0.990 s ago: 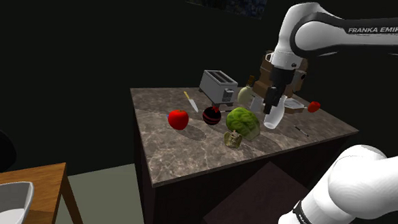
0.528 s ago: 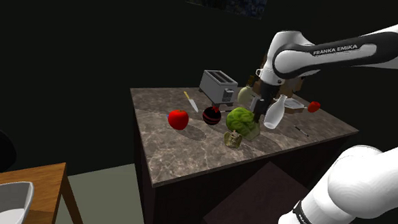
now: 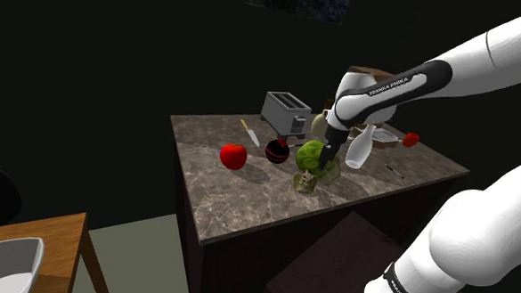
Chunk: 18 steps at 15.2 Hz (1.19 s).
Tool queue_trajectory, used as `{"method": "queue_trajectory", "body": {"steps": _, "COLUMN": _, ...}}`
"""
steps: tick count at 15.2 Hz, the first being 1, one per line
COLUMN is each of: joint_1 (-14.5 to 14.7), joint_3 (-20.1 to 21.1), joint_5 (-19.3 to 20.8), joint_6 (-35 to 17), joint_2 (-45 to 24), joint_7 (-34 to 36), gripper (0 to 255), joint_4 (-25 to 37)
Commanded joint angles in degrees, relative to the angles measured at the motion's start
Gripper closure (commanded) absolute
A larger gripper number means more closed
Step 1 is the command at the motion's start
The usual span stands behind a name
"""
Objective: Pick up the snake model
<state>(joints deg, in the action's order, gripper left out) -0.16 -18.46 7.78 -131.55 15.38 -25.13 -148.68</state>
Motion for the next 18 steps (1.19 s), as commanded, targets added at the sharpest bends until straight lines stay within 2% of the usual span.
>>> {"method": "queue_trajectory", "body": {"steps": 1, "joint_1": 0.4, "joint_3": -1.47, "joint_5": -1.67, "joint_6": -3.93, "joint_2": -4.63, "joint_7": -2.74, "gripper": 0, "joint_4": 1.17}}
{"method": "queue_trajectory", "body": {"steps": 6, "joint_1": 1.12, "joint_3": -3.38, "joint_5": -9.2, "joint_6": -12.25, "joint_2": -16.53, "joint_7": -10.91, "gripper": 0, "joint_4": 4.94}}
{"method": "queue_trajectory", "body": {"steps": 15, "joint_1": 0.75, "joint_3": -2.4, "joint_5": -13.73, "joint_6": -18.34, "joint_2": -22.61, "joint_7": -14.19, "gripper": 0, "joint_4": 4.43}}
{"method": "queue_trajectory", "body": {"steps": 16, "joint_1": 0.7, "joint_3": -2.39, "joint_5": -13.83, "joint_6": -18.3, "joint_2": -22.75, "joint_7": -14.32, "gripper": 255, "joint_4": 4.59}}
{"method": "queue_trajectory", "body": {"steps": 18, "joint_1": 0.75, "joint_3": -2.36, "joint_5": -13.82, "joint_6": -18.34, "joint_2": -22.73, "joint_7": -14.24, "gripper": 255, "joint_4": 4.54}}
